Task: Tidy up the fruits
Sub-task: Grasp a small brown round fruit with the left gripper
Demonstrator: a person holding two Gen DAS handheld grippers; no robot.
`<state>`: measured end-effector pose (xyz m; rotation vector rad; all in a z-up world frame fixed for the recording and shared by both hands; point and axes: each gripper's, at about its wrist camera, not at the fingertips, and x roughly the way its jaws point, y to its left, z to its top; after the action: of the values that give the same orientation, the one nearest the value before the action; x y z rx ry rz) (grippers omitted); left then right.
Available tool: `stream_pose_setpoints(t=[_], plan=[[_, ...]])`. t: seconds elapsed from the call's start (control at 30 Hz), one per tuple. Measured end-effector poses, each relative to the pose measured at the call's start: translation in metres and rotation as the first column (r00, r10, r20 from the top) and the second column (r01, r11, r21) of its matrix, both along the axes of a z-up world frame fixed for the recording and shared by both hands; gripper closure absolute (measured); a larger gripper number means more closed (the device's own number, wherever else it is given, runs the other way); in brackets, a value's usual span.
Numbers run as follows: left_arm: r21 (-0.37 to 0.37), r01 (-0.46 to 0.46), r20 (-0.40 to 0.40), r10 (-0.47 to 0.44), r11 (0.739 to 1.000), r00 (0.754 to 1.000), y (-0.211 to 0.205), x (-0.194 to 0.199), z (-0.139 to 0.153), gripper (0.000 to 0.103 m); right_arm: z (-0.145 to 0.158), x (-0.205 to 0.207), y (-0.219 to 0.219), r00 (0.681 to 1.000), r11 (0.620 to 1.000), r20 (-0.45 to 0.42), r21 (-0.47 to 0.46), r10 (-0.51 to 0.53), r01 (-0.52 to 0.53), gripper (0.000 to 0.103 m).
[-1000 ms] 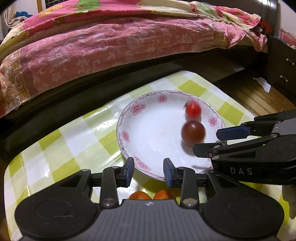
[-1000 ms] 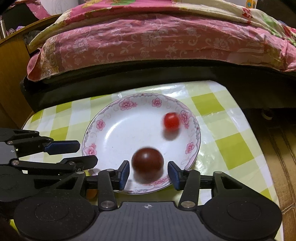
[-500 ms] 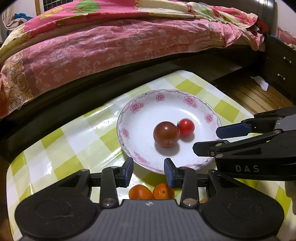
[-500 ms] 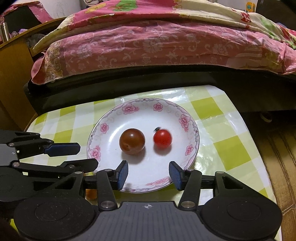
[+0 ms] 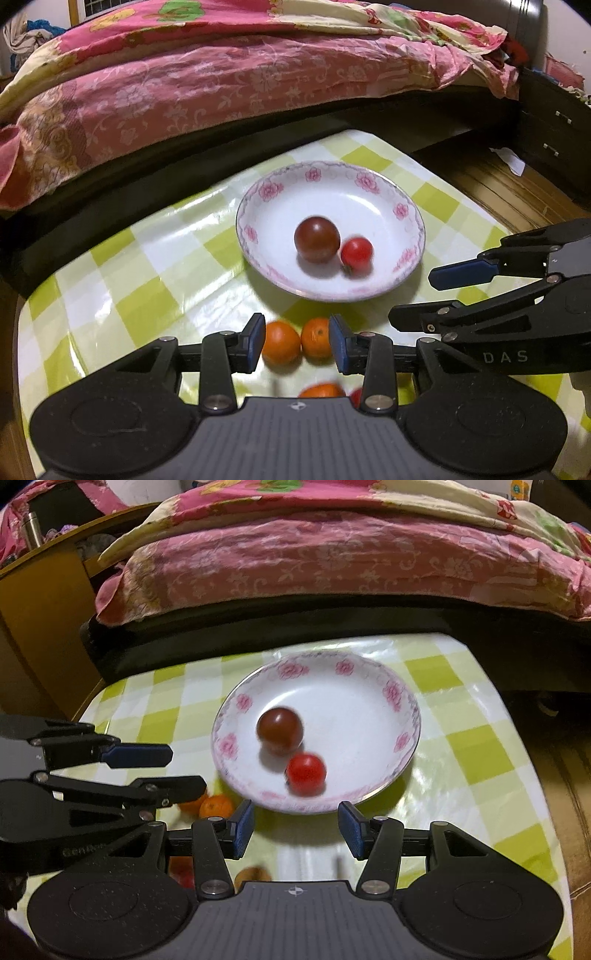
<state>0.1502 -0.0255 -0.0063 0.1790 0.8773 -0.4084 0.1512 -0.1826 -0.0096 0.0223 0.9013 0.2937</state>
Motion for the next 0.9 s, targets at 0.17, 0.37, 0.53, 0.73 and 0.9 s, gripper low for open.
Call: stream_pose_setpoints(t=[0.17,0.37,0.53,0.73,0.9], plan=[[0.003,-0.001,-0.012,0.001,1.000,1.000,0.012,-0.019,0.000,0.059,-0.001,-0.013,0.008,0.999,0.999,-0.018,-0.019,0.043,-0.044,0.055],[0.010,-0.036,-0.042,0.037,0.999,0.998,0.032,-0.048,0.002,0.059,-0.002,-0.023,0.014,0.997,0.997,-0.036,-0.038,0.066,-0.067,0.055],[0.030,-0.047,-0.078,0.049,0.998,0.996,0.043,-0.079,-0.003,0.059,-0.001,-0.028,0.016,0.997,0.996,-0.041,-0.043,0.072,-0.074,0.055],[0.053,-0.045,-0.114,0.051,0.998,0.992,0.045,-0.106,-0.015,0.059,0.001,-0.035,0.020,0.996,0.996,-0.045,-0.040,0.083,-0.085,0.055],[0.084,-0.025,-0.123,0.035,0.996,0.992,0.041,-0.117,-0.026,0.059,0.004,-0.040,0.023,0.995,0.995,-0.038,-0.043,0.092,-0.093,0.055]])
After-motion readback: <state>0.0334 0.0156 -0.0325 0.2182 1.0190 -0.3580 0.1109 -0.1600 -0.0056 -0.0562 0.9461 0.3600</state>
